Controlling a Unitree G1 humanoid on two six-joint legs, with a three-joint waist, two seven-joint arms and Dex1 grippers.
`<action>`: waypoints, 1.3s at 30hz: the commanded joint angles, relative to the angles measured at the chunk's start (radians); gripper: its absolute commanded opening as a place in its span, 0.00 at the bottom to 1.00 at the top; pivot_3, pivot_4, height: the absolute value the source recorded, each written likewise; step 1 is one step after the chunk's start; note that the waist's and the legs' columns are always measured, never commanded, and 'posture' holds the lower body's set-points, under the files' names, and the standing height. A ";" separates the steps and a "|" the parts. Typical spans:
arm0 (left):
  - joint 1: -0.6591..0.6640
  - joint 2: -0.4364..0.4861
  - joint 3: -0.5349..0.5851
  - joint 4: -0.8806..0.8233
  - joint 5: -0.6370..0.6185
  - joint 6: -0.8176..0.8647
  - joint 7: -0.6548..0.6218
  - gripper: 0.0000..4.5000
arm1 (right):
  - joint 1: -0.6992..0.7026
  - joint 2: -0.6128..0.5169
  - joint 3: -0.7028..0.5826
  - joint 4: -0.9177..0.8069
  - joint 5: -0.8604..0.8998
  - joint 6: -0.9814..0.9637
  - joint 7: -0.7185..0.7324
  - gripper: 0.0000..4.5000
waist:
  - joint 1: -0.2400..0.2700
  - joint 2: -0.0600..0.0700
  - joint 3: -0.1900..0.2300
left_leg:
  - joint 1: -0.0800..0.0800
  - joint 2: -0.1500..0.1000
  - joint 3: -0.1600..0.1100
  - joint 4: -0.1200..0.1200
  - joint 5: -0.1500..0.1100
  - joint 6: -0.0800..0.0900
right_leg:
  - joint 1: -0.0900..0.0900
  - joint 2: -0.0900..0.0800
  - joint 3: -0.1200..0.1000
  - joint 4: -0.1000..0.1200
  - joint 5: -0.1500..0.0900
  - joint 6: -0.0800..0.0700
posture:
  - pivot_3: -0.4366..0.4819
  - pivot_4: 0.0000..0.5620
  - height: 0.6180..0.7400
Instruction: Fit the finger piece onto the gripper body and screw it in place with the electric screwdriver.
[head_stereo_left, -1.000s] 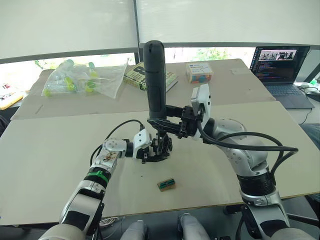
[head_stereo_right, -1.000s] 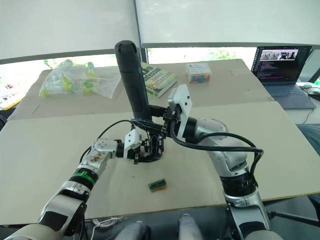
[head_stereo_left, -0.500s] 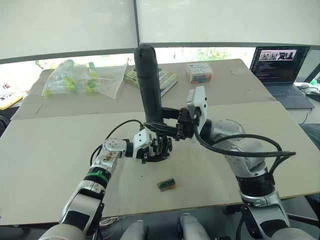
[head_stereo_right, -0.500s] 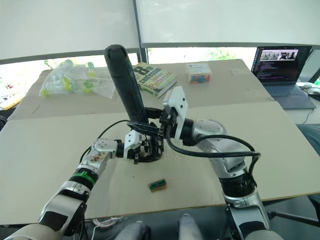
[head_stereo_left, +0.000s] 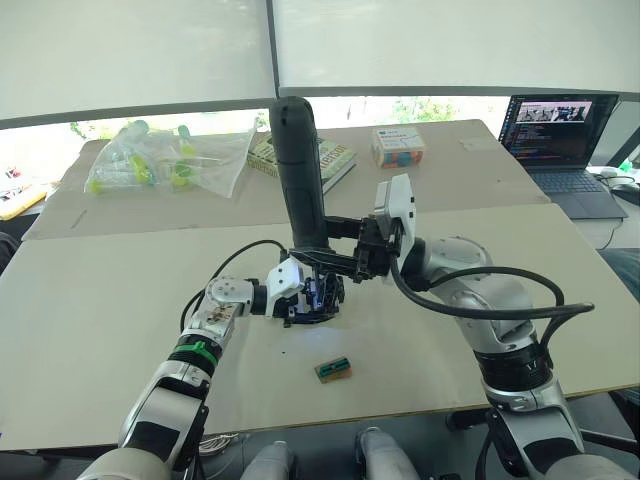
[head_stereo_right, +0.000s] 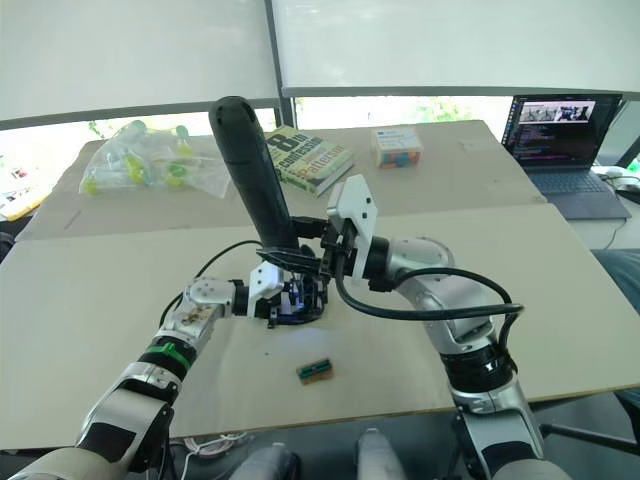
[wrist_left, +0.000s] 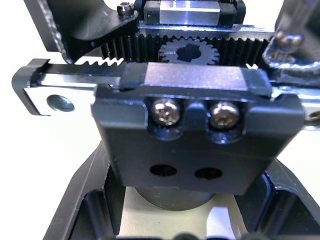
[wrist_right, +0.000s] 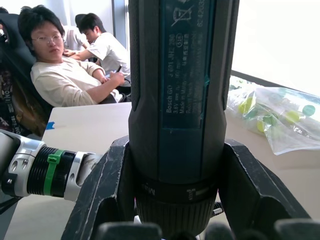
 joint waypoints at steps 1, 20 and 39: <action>-0.027 0.009 0.018 -0.007 -0.002 -0.034 0.001 0.52 | 0.011 -0.026 0.032 0.055 -0.037 0.044 0.008 0.42 | 0.000 0.000 -0.001 | 0.000 0.000 0.000 0.000 0.000 0.000 | 0.000 0.000 0.000 0.000 0.000 0.000 | 0.48 0.27 1.00; -0.029 0.008 0.021 0.001 0.002 -0.040 0.009 0.52 | 0.006 -0.047 0.056 0.110 -0.070 0.030 0.045 0.42 | 0.001 -0.004 -0.007 | 0.003 0.000 0.000 -0.001 0.000 0.000 | 0.002 0.000 0.000 0.000 0.000 0.000 | 0.48 0.27 1.00; -0.033 0.013 0.013 0.020 0.015 -0.044 0.004 0.52 | -0.072 -0.075 -0.007 0.043 -0.013 -0.020 0.075 0.42 | 0.001 -0.004 -0.007 | 0.002 0.000 0.000 -0.001 0.000 0.000 | 0.001 0.000 0.000 0.000 0.000 0.000 | 0.48 0.27 1.00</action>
